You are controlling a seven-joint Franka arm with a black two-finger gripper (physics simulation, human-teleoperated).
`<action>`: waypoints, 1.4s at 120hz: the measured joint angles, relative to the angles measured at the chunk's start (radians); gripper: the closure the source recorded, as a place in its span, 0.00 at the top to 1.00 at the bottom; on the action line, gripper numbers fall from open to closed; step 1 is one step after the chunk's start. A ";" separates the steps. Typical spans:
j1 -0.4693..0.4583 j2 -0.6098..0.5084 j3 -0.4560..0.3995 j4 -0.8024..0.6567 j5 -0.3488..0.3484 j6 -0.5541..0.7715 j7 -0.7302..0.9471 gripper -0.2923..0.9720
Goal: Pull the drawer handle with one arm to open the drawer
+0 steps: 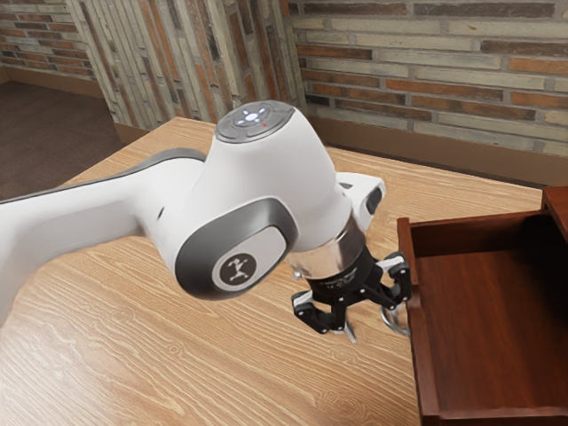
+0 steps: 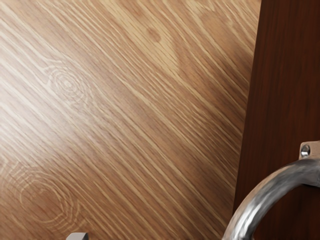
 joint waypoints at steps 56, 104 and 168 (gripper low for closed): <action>-0.003 -0.051 0.004 -0.051 -0.001 -0.001 -0.002 0.49; -0.015 -0.037 0.009 -0.040 0.019 -0.001 0.003 0.49; -0.045 -0.065 0.040 -0.060 0.033 -0.003 0.009 0.49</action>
